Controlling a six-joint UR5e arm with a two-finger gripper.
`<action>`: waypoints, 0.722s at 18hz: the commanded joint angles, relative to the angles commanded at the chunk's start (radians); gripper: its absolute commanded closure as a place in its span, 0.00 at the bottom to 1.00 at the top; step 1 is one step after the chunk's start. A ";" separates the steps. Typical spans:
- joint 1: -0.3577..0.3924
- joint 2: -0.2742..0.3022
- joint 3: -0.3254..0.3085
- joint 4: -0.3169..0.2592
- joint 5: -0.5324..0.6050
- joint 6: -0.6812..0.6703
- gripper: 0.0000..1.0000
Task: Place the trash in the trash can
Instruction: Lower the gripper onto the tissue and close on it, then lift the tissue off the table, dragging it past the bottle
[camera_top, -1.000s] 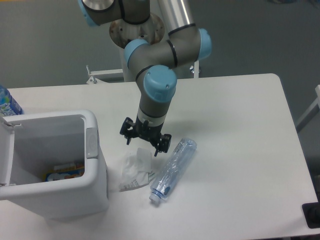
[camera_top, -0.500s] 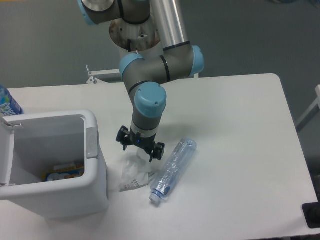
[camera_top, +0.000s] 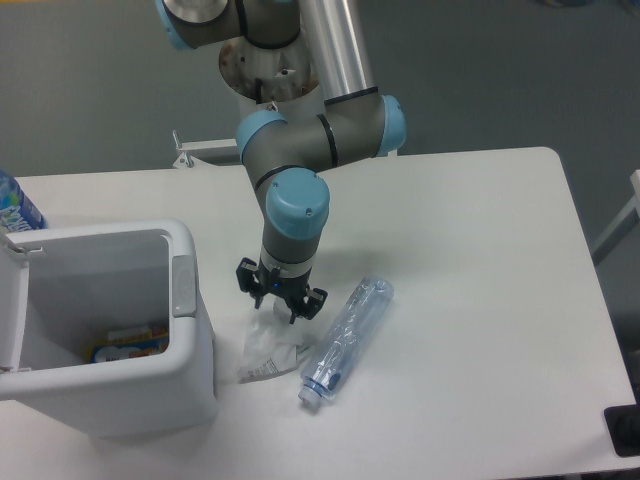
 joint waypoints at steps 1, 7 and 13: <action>0.000 0.002 0.000 -0.002 0.000 0.000 0.91; 0.020 0.032 0.005 -0.014 -0.009 -0.002 0.98; 0.051 0.064 0.017 -0.018 -0.012 -0.005 0.98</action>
